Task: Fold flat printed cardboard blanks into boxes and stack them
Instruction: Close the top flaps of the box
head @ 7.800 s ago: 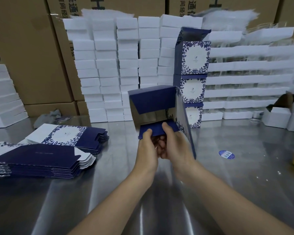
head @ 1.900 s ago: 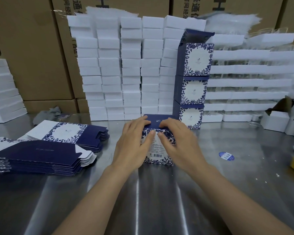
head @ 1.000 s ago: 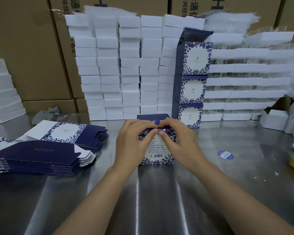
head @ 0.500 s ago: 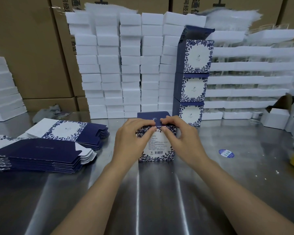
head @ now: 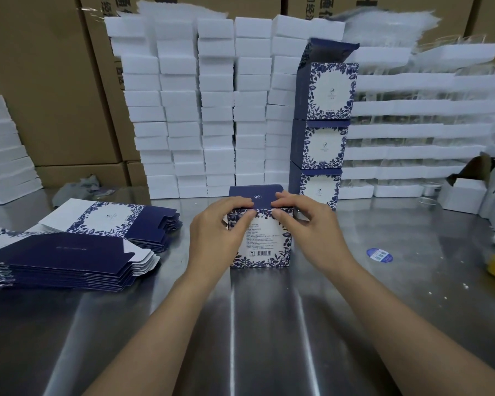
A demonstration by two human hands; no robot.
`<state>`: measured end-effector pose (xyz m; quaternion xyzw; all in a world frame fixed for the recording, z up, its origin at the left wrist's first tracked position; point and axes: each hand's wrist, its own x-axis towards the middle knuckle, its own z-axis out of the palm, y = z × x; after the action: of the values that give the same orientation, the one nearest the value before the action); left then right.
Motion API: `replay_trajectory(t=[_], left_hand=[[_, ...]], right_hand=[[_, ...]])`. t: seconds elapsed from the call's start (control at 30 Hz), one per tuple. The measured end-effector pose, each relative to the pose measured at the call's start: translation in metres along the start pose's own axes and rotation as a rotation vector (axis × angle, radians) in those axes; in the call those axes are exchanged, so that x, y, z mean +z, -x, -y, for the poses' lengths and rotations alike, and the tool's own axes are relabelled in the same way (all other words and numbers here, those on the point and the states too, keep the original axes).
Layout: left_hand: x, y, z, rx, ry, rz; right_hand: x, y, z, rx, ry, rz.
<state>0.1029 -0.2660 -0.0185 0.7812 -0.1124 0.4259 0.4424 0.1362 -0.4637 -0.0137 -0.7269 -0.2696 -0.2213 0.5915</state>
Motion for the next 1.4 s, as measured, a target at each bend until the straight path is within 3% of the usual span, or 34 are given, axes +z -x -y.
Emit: replay_trajectory(t=[0.2, 0.4, 0.6, 0.77, 0.97, 1.17, 1.4], left_hand=[[0.003, -0.004, -0.004, -0.098, 0.107, 0.006], [-0.011, -0.007, 0.005, -0.179, 0.226, 0.062], [-0.011, -0.009, 0.001, -0.207, 0.251, 0.079], [-0.023, -0.015, 0.006, -0.301, 0.373, 0.201], [-0.014, -0.011, 0.004, -0.258, 0.341, 0.112], [-0.013, -0.009, -0.001, -0.402, 0.431, 0.068], [-0.012, -0.009, -0.003, -0.278, 0.451, 0.077]], right_hand=[[0.004, -0.004, 0.002, 0.01, 0.044, -0.039], [-0.003, -0.006, 0.002, 0.065, -0.095, -0.051], [-0.001, -0.008, 0.001, 0.053, -0.056, -0.002], [-0.016, -0.009, 0.0, 0.142, -0.094, 0.075], [-0.005, -0.008, 0.003, 0.063, 0.033, 0.018], [-0.006, -0.003, 0.013, 0.28, -0.246, -0.01], [-0.007, -0.002, 0.017, 0.102, -0.285, 0.039]])
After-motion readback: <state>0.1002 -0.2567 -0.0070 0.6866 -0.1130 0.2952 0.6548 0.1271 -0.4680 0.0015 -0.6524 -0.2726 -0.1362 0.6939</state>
